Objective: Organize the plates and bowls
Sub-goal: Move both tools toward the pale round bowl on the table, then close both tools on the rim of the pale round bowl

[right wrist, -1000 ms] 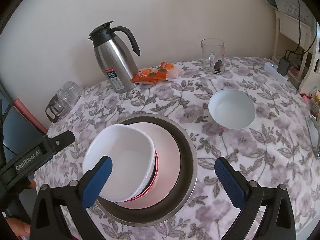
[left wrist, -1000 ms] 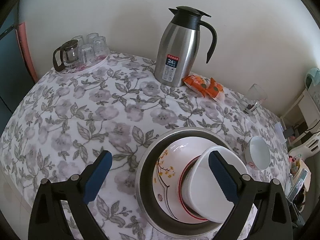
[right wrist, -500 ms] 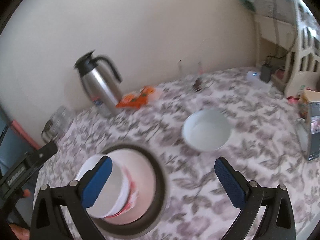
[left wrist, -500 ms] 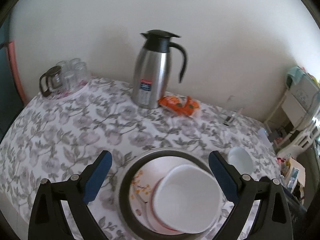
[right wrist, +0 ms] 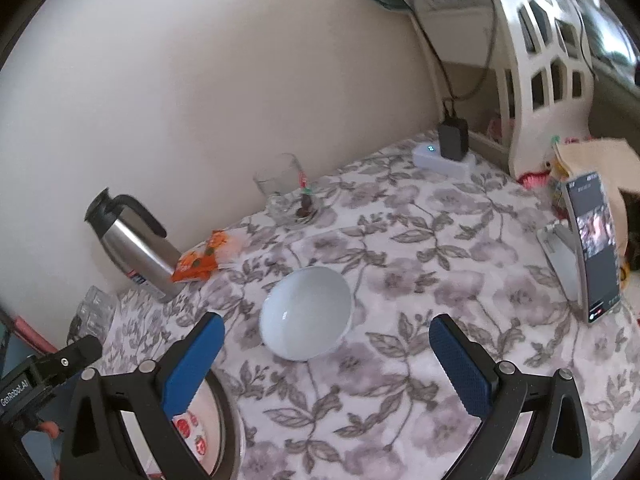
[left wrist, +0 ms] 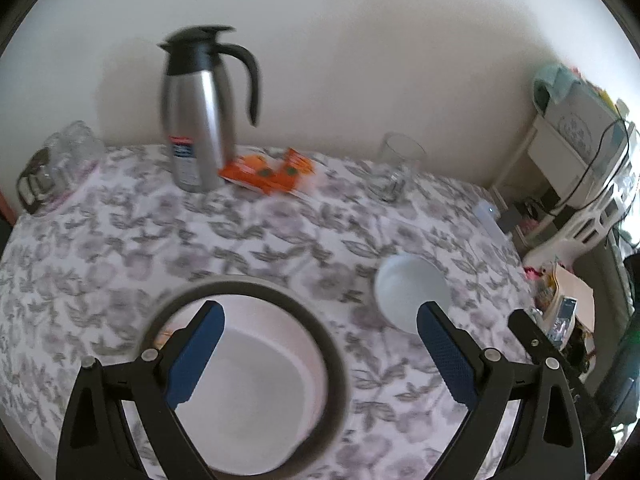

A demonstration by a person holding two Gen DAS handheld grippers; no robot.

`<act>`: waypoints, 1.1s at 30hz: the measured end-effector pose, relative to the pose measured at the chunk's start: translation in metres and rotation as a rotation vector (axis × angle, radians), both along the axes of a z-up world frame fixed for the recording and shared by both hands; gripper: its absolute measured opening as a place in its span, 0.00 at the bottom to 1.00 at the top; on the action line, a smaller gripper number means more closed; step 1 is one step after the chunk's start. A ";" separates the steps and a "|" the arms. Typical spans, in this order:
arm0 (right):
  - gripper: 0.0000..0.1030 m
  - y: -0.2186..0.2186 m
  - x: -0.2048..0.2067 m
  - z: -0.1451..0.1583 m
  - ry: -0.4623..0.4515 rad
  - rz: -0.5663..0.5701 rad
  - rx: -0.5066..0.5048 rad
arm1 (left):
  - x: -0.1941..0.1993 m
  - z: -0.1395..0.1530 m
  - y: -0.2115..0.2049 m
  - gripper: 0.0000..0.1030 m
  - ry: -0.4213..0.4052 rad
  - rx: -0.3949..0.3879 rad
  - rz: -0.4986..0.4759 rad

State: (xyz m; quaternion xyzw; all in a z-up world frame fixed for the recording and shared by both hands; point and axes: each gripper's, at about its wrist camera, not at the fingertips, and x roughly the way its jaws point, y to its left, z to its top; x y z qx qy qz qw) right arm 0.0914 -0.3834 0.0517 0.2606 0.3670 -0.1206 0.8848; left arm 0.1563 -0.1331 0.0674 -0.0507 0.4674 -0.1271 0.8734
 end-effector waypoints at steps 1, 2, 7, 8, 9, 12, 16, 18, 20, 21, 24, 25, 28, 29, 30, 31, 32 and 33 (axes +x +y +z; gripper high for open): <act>1.00 -0.005 0.000 -0.003 -0.004 -0.009 0.014 | 0.002 -0.002 -0.008 0.94 0.011 -0.002 -0.009; 1.00 -0.009 0.000 -0.005 -0.009 -0.018 0.023 | 0.003 -0.004 -0.016 0.94 0.017 -0.001 -0.016; 0.90 -0.027 0.006 -0.023 -0.006 -0.062 0.085 | 0.016 -0.020 -0.057 0.88 0.040 0.037 -0.016; 0.89 -0.030 0.009 -0.028 0.001 -0.069 0.093 | 0.019 -0.024 -0.061 0.88 0.050 0.034 -0.012; 0.87 -0.031 0.012 -0.032 0.008 -0.070 0.096 | 0.024 -0.031 -0.068 0.88 0.065 0.032 -0.007; 0.78 -0.031 0.023 -0.045 0.029 -0.056 0.103 | 0.037 -0.047 -0.080 0.76 0.086 0.043 0.016; 0.73 -0.029 0.039 -0.063 0.050 -0.018 0.120 | 0.055 -0.073 -0.087 0.65 0.152 0.027 0.047; 0.67 -0.027 0.047 -0.072 0.071 0.000 0.120 | 0.063 -0.088 -0.092 0.64 0.183 0.015 0.047; 0.57 -0.024 0.053 -0.079 0.079 0.018 0.126 | 0.068 -0.099 -0.096 0.60 0.201 0.021 0.047; 0.54 -0.023 0.057 -0.083 0.084 0.033 0.135 | 0.071 -0.105 -0.099 0.56 0.209 0.030 0.048; 0.48 -0.021 0.064 -0.094 0.106 0.048 0.146 | 0.077 -0.122 -0.104 0.50 0.242 0.026 0.061; 0.45 -0.020 0.065 -0.097 0.114 0.051 0.148 | 0.079 -0.125 -0.105 0.46 0.249 0.021 0.063; 0.41 -0.017 0.071 -0.107 0.136 0.059 0.157 | 0.083 -0.136 -0.108 0.39 0.269 0.018 0.062; 0.40 -0.017 0.073 -0.108 0.139 0.060 0.157 | 0.084 -0.138 -0.109 0.37 0.272 0.018 0.063; 0.40 -0.017 0.074 -0.109 0.141 0.062 0.158 | 0.085 -0.140 -0.110 0.35 0.273 0.019 0.062; 0.38 -0.016 0.075 -0.110 0.141 0.064 0.158 | 0.086 -0.142 -0.111 0.33 0.275 0.020 0.062; 0.37 -0.015 0.076 -0.111 0.143 0.068 0.158 | 0.086 -0.144 -0.112 0.32 0.277 0.022 0.062; 0.36 -0.015 0.077 -0.112 0.144 0.070 0.156 | 0.087 -0.145 -0.113 0.30 0.279 0.024 0.062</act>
